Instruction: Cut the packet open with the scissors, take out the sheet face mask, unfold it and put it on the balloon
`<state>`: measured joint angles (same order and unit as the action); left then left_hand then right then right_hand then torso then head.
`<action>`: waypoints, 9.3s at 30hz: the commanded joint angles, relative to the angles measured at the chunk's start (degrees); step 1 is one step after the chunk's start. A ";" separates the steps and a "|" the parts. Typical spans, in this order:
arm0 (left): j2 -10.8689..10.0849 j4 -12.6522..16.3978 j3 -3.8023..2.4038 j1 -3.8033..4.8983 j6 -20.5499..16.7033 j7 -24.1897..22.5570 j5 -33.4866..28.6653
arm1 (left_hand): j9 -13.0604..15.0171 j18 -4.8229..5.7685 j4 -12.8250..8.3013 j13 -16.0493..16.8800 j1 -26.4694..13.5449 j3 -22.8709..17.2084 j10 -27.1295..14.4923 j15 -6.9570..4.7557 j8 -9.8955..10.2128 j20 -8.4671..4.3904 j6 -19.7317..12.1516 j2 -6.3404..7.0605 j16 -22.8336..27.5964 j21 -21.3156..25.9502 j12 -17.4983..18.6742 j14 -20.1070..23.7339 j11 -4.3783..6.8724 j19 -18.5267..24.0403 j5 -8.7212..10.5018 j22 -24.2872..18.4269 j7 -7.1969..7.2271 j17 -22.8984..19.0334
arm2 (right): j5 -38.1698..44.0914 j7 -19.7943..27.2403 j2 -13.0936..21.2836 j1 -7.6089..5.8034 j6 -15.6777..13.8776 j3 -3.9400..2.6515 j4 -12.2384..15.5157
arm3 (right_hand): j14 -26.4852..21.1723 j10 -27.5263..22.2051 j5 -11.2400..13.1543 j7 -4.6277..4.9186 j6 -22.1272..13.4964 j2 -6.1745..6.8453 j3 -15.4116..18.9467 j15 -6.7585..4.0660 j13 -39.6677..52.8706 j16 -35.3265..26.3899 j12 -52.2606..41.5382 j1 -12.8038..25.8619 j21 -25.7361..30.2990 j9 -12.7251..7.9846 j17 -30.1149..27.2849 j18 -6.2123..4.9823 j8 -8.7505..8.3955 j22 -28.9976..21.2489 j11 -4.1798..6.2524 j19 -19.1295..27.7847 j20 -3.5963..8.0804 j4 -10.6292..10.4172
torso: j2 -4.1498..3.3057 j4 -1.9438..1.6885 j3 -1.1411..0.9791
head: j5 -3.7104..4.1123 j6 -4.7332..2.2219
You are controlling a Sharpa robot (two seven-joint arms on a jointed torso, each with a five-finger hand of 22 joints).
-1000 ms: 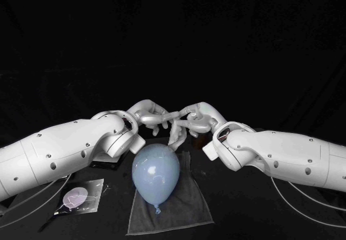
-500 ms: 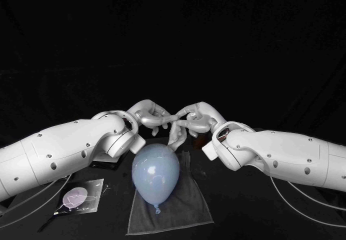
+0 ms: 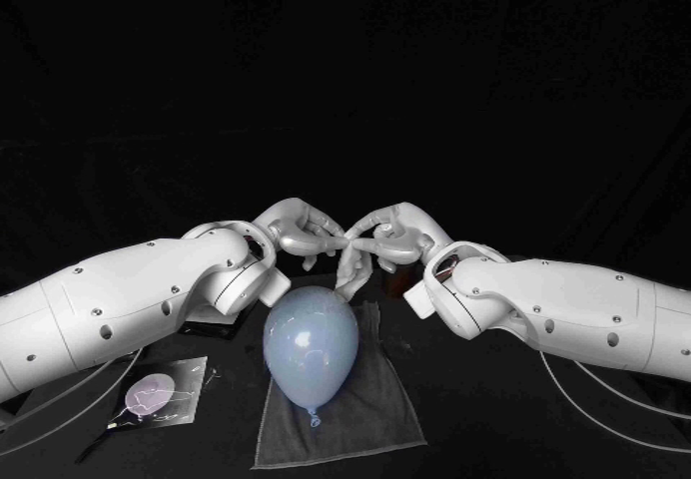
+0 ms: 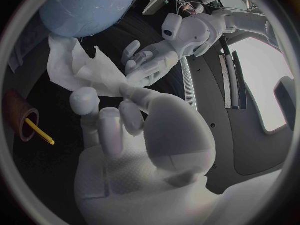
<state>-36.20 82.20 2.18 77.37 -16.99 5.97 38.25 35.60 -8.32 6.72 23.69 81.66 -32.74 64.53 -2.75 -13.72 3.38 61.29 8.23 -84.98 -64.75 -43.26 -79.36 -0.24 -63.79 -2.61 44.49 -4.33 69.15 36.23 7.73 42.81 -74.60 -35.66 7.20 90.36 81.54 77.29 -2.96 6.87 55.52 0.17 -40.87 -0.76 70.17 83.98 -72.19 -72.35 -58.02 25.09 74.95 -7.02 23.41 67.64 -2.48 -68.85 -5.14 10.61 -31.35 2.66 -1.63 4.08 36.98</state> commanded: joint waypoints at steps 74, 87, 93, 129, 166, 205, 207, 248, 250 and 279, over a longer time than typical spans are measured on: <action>-0.58 -0.16 0.96 -1.81 4.03 -3.08 -32.93 | -4.78 -2.18 10.22 -14.00 -33.44 16.63 1.86 5.59 8.06 4.92 -8.18 -9.38 36.37 36.27 30.38 18.71 -6.17 -0.24 -0.21 -31.64 -5.95 -38.28 | 1.94 -6.16 -1.73 -5.17 17.85 -0.16 -5.62 | -0.25 0.25 -0.15 0.06 0.49 -0.01 -0.39 -0.43 0.06 0.09 -0.27 0.58 0.20 -0.13 -0.09 -1.14 0.52 -0.19 0.17 -0.15 0.23 0.16 | 0.02 -0.02 0.02 | -0.22 -0.96; -0.11 -0.34 0.95 -1.83 3.75 -3.67 -34.11 | -6.06 -2.03 10.27 -14.37 -34.25 18.62 -0.09 6.14 8.76 5.26 -9.28 -10.91 36.82 37.95 31.64 20.09 -6.79 -0.20 -0.22 -32.74 -6.47 -37.73 | 3.85 -7.15 -2.18 -5.29 20.98 -0.14 -4.10 | -0.31 0.24 -0.13 0.08 0.45 -0.01 -0.40 -0.41 0.06 0.05 -0.27 0.67 0.33 -0.17 -0.18 -1.16 0.52 -0.28 0.15 -0.04 0.24 0.14 | -0.01 0.01 -0.02 | -0.44 -1.14; -0.15 -0.56 0.95 -1.83 3.76 -2.99 -34.28 | -7.04 -2.00 10.26 -14.33 -35.86 21.07 -2.19 7.01 8.89 6.08 -9.79 -12.13 36.82 39.65 31.31 22.53 -7.61 0.56 -0.19 -33.75 -7.31 -37.24 | 5.08 -6.83 -1.83 -5.30 20.25 -0.14 -2.96 | -0.30 0.19 -0.13 0.08 0.43 -0.02 -0.41 -0.41 0.00 0.05 -0.21 0.69 0.37 -0.18 -0.15 -1.17 0.52 -0.30 0.15 -0.01 0.24 0.13 | 0.02 -0.03 0.01 | -0.45 -1.17; -0.12 -3.59 0.93 -1.88 3.39 -9.27 -24.30 | -10.16 -1.95 10.12 -12.32 -23.25 32.19 -10.45 7.75 4.18 6.99 -10.20 -10.04 27.62 41.71 23.46 29.70 -7.90 1.24 -0.18 -34.81 -6.73 -34.30 | -3.30 -3.37 0.99 -5.37 -2.36 -0.46 -2.63 | 0.38 0.51 -0.87 -0.05 0.63 0.31 -0.57 -0.57 -0.23 0.28 0.08 1.25 -0.44 -0.90 0.48 -1.00 0.60 0.29 0.30 -0.86 0.32 0.16 | 0.03 0.07 -0.03 | -0.34 -1.18; 7.30 -8.38 0.74 -1.95 -11.99 -20.69 13.15 | -12.02 -1.90 3.18 -4.29 4.34 29.98 -19.58 6.89 -2.79 6.04 -12.50 -1.71 15.22 27.38 0.98 32.33 -6.94 7.34 -0.19 -23.80 -5.81 -34.07 | -13.50 -10.69 -7.06 -8.30 -11.94 -0.65 -11.15 | 0.58 0.78 -0.98 -0.13 0.80 0.30 -0.69 -0.61 0.07 0.41 -0.19 1.36 -0.87 -0.97 0.79 -0.89 0.71 0.60 0.36 -1.18 0.36 0.14 | 0.26 0.03 0.30 | 0.60 -3.17; 10.81 -13.02 0.71 -1.94 -14.05 -8.34 5.50 | -13.36 -2.14 9.97 -0.95 2.52 41.32 -16.65 5.54 -0.40 4.77 -10.93 -3.19 6.62 17.79 -9.62 20.97 -5.81 6.09 -0.11 -17.39 -5.42 -25.67 | -11.60 -10.15 -6.61 -8.28 -9.56 -0.64 -4.63 | 0.64 0.94 -1.33 -0.23 0.96 0.38 -0.92 -0.70 0.16 0.43 -0.27 1.41 -1.17 -1.06 0.84 -0.83 0.81 0.81 0.46 -1.40 0.43 0.28 | 0.24 0.12 0.34 | -0.02 -3.31; 10.92 -13.15 0.71 -1.95 -14.14 -8.17 5.34 | -13.24 -2.15 9.94 -0.79 2.49 41.67 -16.62 5.42 -0.64 4.70 -10.46 -3.44 6.25 17.40 -10.05 20.48 -5.65 6.15 -0.12 -17.11 -5.23 -25.09 | -11.62 -10.23 -6.65 -8.27 -9.26 -0.63 -4.64 | 0.64 0.94 -1.33 -0.23 0.96 0.38 -0.92 -0.70 0.16 0.43 -0.27 1.41 -1.17 -1.06 0.84 -0.83 0.81 0.81 0.46 -1.40 0.43 0.28 | 0.26 0.10 0.33 | -0.04 -3.35; 4.53 -9.74 -0.12 0.32 2.86 -5.66 -0.03 | -9.03 -2.19 -2.44 -2.28 1.43 -4.92 -16.39 3.55 -8.92 3.19 -4.54 -0.68 4.35 4.66 -9.10 19.42 -3.50 14.22 -0.18 -6.74 -3.11 -21.82 | -13.17 -12.79 -6.46 -7.01 -1.53 0.25 -10.33 | -1.12 -0.98 -3.17 0.02 0.26 1.82 0.15 -0.44 -2.47 -0.82 2.44 3.54 2.63 -1.40 -1.96 -1.55 1.01 -1.64 0.13 1.18 0.33 -0.55 | 0.27 0.17 0.21 | 0.27 -2.03; 4.70 -10.06 -0.12 0.57 3.58 -5.21 0.12 | -9.01 -2.19 -2.65 -2.24 1.26 -5.09 -16.39 3.53 -8.97 3.18 -4.56 -0.69 4.24 4.57 -9.18 19.34 -3.48 14.22 -0.18 -6.67 -3.10 -21.72 | -13.73 -11.99 -6.16 -6.99 -1.02 0.30 -9.70 | -2.35 -2.54 -3.80 0.23 -1.42 3.13 3.15 -0.07 -4.14 -1.55 4.07 5.47 4.76 -1.54 -3.56 -1.87 0.76 -2.96 -0.11 2.64 -0.04 -1.91 | 0.27 0.19 0.22 | 0.29 -1.97; 3.26 -9.05 -0.12 1.17 5.94 -5.65 -13.95 | -8.41 -2.09 -5.24 -4.16 -3.58 -6.86 -17.42 4.29 -9.60 3.84 -5.89 -2.20 5.51 4.75 -6.63 24.24 -4.25 16.18 -0.14 -6.45 -3.52 -27.53 | 10.97 -11.30 0.79 -2.47 -0.88 0.60 -1.85 | -4.81 -5.84 -3.85 0.81 -3.32 5.62 13.97 0.51 -7.10 -2.11 5.54 7.89 8.58 -4.48 -6.75 -2.29 -0.62 -5.66 -0.71 2.85 -0.77 -9.20 | 0.26 0.10 0.22 | -0.19 -1.68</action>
<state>-32.90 72.89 2.13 78.39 -12.29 1.00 28.83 23.19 -9.67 1.48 19.51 78.37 -39.99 47.00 1.45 -23.17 7.28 55.74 6.05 -79.64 -60.15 -50.08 -55.27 -4.25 -48.00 -2.62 38.12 -7.78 41.70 42.94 -2.77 43.66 -77.28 -36.10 7.86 88.08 76.46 71.25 -6.85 7.62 52.58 5.78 -26.77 -0.03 63.16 81.59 -66.44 -64.76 -49.36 20.69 68.32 -9.30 22.98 62.12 -3.17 -65.60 -5.76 1.71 -31.12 2.77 -1.36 3.91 35.23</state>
